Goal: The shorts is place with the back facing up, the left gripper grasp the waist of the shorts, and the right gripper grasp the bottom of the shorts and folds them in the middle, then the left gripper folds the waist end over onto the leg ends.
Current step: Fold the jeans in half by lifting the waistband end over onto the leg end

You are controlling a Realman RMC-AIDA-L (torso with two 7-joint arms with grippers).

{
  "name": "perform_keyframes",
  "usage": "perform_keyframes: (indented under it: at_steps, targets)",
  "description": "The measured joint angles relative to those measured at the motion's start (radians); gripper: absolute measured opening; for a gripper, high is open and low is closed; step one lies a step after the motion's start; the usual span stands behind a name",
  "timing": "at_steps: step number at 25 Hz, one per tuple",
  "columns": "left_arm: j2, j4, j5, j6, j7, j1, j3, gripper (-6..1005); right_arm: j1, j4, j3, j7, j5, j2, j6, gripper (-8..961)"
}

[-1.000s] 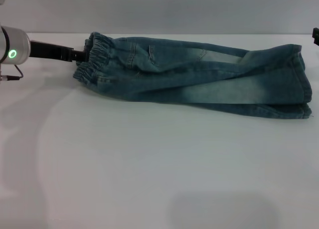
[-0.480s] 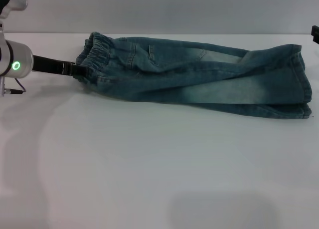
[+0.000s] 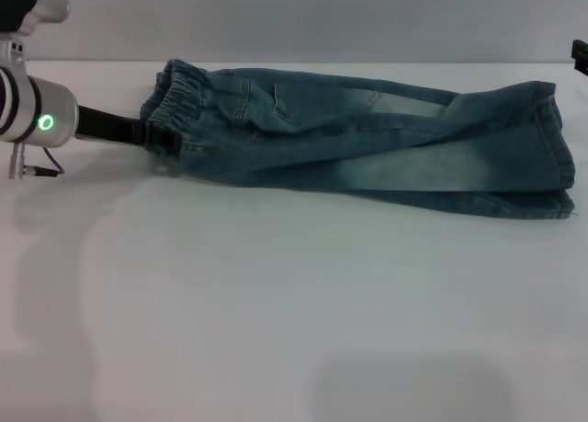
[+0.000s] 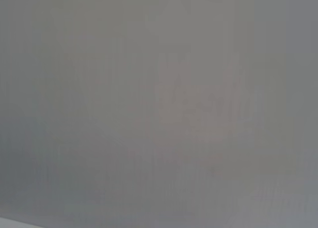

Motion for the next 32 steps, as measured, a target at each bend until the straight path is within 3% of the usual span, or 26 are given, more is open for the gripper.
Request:
perform_keyframes:
  at_steps: [4, 6, 17, 21, 29, 32]
  targets:
    - [-0.001, -0.009, 0.001, 0.002, -0.002, -0.006, -0.002, 833, 0.0, 0.001, 0.001, -0.001, 0.005, 0.001, 0.0, 581]
    - [-0.001, -0.073, 0.001, -0.01, 0.002, -0.045, 0.001, 832, 0.0, 0.004, 0.002, -0.001, 0.006, 0.001, 0.0, 581]
    - [-0.009, -0.064, 0.001, -0.044, 0.016, -0.047, -0.001, 829, -0.005, 0.009, 0.011, -0.001, 0.007, 0.0, 0.011, 580]
    - [-0.024, -0.031, 0.001, -0.059, 0.072, -0.029, 0.0, 828, -0.008, 0.009, 0.011, -0.001, 0.008, 0.0, 0.011, 580]
    - [-0.026, -0.028, 0.001, -0.056, 0.091, -0.029, 0.009, 346, -0.01, 0.009, 0.012, -0.001, 0.009, 0.002, 0.013, 580]
    - [-0.028, -0.027, 0.001, -0.056, 0.092, -0.03, 0.01, 295, -0.011, 0.009, 0.012, -0.001, 0.009, 0.002, 0.013, 580]
